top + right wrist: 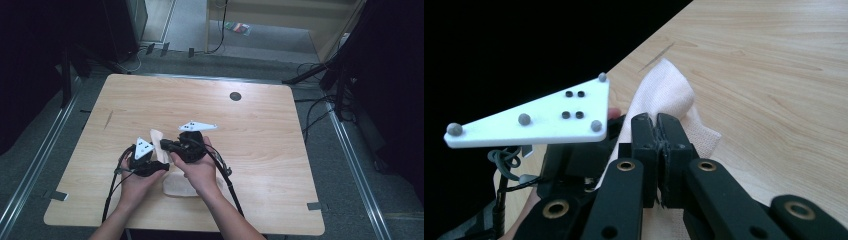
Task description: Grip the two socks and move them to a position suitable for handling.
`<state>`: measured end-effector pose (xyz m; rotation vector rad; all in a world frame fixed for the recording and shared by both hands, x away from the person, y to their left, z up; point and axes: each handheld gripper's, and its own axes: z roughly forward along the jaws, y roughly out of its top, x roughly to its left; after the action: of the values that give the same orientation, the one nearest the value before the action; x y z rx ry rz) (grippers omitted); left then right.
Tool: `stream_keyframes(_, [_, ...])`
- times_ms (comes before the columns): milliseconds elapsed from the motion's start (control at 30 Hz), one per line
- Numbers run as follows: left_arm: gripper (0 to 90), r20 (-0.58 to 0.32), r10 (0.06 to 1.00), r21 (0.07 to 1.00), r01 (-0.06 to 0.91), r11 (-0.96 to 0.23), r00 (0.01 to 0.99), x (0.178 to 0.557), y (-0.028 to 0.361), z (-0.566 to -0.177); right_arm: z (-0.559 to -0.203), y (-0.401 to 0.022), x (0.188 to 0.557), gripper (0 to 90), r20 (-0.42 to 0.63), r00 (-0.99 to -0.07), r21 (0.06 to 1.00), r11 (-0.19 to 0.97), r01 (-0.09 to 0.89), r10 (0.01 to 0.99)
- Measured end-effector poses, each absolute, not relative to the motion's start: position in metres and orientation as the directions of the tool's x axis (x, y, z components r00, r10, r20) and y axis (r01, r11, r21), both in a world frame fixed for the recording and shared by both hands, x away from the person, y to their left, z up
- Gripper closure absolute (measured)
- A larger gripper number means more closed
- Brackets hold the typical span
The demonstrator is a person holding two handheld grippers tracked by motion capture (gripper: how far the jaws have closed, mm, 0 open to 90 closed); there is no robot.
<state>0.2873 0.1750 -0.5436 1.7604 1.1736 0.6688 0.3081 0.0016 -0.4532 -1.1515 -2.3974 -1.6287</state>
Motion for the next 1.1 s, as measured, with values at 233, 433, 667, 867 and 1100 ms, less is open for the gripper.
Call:
stream_keyframes(233, [89.6,-0.055,0.864,0.915,0.371,-0.157,0.5,0.284,0.183,-0.539,-0.465,-0.018,0.324,87.9,0.423,-0.675,0.757,0.174,0.63,0.604])
stream_keyframes(433, [90.0,0.008,0.88,0.875,0.422,-0.236,0.476,0.287,0.181,-0.54,-0.479,-0.026,0.333,87.3,0.29,-0.67,0.768,0.252,0.589,0.683])
stream_keyframes(667, [89.7,0.013,0.877,0.84,0.47,-0.27,0.48,0.29,0.176,-0.545,-0.499,-0.029,0.335,87.1,0.089,-0.65,0.772,0.36,0.524,0.754])
stream_keyframes(867, [85.8,-0.006,0.866,0.822,0.496,-0.28,0.499,0.289,0.177,-0.548,-0.516,-0.054,0.345,76.0,0.061,-0.572,0.769,0.327,0.549,0.818])
stream_keyframes(1100, [46.8,-0.052,0.852,0.823,0.505,-0.259,0.521,0.289,0.184,-0.547,-0.511,-0.081,0.345,66.6,0.104,-0.553,0.775,0.281,0.566,0.827])
